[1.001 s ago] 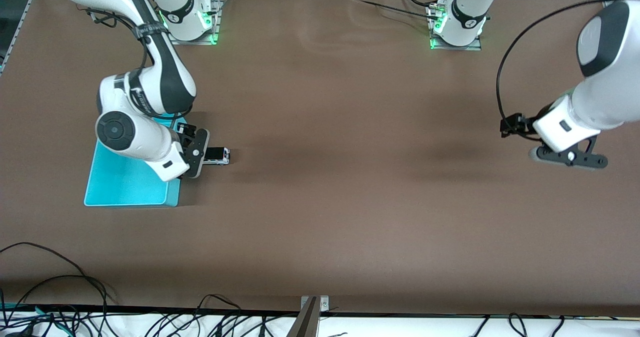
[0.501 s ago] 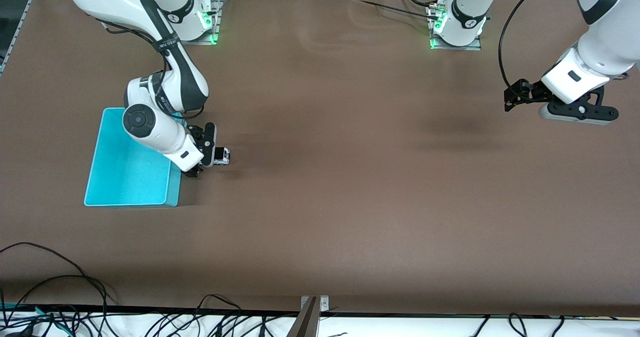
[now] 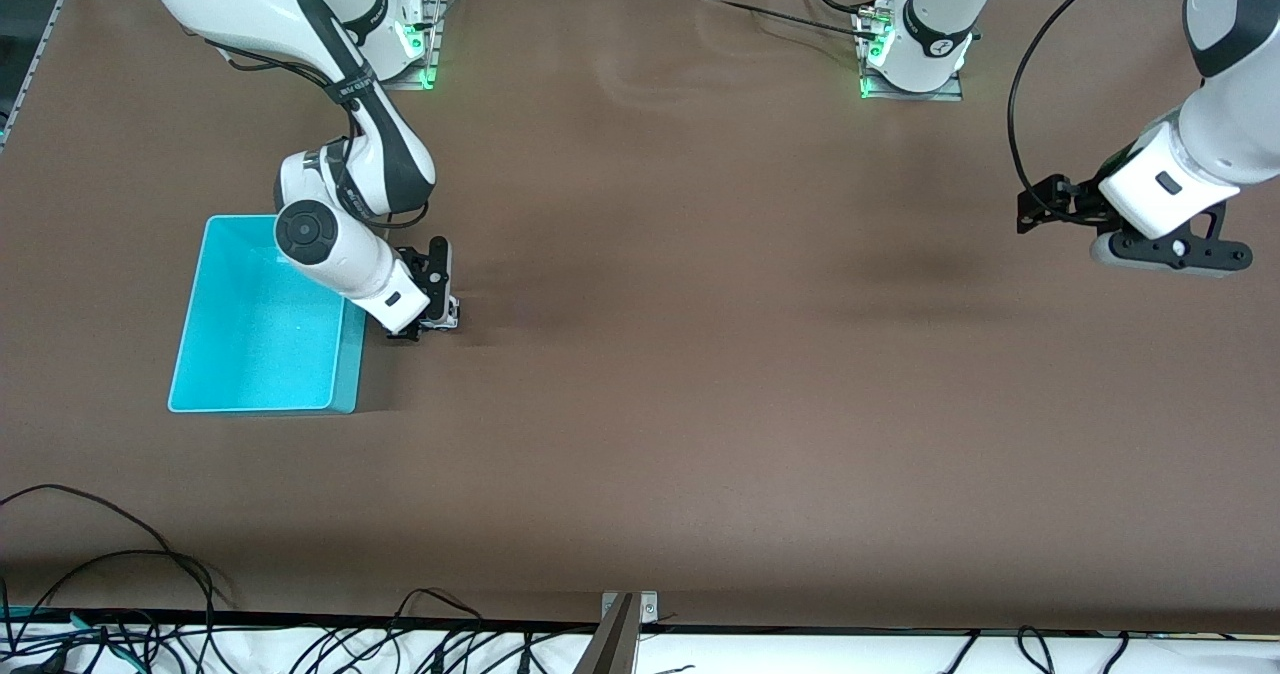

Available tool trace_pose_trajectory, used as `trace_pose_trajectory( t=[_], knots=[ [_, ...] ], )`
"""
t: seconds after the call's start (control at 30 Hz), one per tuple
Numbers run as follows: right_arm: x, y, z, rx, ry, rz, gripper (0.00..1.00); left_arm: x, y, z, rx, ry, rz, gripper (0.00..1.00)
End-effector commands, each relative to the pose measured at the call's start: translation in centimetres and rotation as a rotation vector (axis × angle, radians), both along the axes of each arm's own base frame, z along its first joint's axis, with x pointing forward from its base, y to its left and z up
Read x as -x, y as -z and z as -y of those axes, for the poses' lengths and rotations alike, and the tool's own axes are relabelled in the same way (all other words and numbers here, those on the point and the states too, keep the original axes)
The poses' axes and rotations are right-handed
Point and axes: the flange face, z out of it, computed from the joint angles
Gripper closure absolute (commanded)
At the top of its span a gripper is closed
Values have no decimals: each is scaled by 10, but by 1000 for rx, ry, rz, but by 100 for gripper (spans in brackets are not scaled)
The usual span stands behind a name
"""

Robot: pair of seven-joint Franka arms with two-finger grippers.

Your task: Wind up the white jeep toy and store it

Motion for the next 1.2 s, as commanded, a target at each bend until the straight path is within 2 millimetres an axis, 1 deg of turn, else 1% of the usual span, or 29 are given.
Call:
trace_pose_trajectory(
  t=[0.0,0.07,0.2,0.27,0.3,0.37,0.43,0.5,0.67,0.73,0.8,0.87,0.93,1.07,1.17],
  knots=[
    [5,5,0,-16,-7,3,37,-3,-9,7,14,-8,-10,0],
    [5,4,0,-16,-7,1,50,-3,-7,8,14,-6,-13,0],
    [4,0,-1,-16,-10,4,78,-3,-12,11,15,-3,-3,0],
    [3,-3,-2,-19,-12,10,87,-3,-23,12,11,-19,19,0],
    [3,-6,-6,-22,-16,14,89,-3,-25,12,9,-37,20,0],
    [1,-13,-11,-29,-22,26,89,-2,-26,9,5,-73,23,0],
    [-3,-23,-13,-34,-21,45,90,-1,-25,7,5,-76,18,0],
    [-5,-33,-14,-37,-18,57,89,1,-30,6,4,-74,17,0],
    [-19,-72,-18,-41,-15,78,89,4,-42,8,0,-76,40,0],
    [-25,-85,-15,-36,-10,64,90,4,-45,7,5,-85,44,0],
    [-30,-98,-11,-33,-2,53,89,9,-47,7,-3,-73,28,0],
    [-34,-112,-2,-30,11,54,89,12,-48,6,-6,-72,14,0],
    [-39,-123,16,-21,35,63,89,11,-48,7,-8,-81,16,0],
    [-42,-139,48,-5,70,65,89,11,-52,0,3,-97,24,0],
    [-41,-155,67,2,76,61,90,4,-64,-3,6,-102,61,0]
  ],
)
